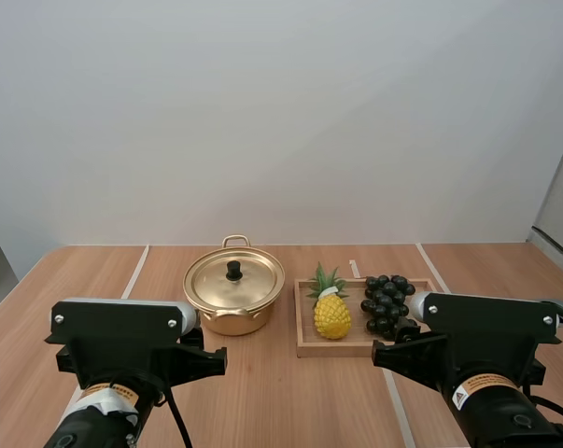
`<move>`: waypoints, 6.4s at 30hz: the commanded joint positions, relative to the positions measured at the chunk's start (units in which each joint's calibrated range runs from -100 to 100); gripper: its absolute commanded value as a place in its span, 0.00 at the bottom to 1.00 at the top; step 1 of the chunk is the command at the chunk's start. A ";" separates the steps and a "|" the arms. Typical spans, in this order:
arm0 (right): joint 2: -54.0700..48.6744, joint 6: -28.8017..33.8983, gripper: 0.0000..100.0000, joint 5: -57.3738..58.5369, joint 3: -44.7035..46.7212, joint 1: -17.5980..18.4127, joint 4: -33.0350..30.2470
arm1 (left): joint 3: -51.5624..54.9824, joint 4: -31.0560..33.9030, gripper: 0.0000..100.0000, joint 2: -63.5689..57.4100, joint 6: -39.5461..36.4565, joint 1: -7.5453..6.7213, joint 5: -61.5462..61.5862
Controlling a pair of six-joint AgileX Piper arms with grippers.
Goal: Open the pot, put the pineapple inside, and close it
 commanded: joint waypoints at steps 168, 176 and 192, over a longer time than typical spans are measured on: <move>58.89 -41.35 1.00 50.33 -58.49 0.07 31.50 | -142.07 -6.34 0.00 83.98 28.91 -4.18 41.30; 58.89 -41.25 1.00 50.35 -58.49 0.07 31.78 | -145.30 -6.59 0.00 77.45 19.52 -4.18 -12.11; 72.52 -39.87 1.00 51.11 -57.91 0.07 40.68 | -145.30 -6.81 0.00 72.96 15.36 -4.18 -38.47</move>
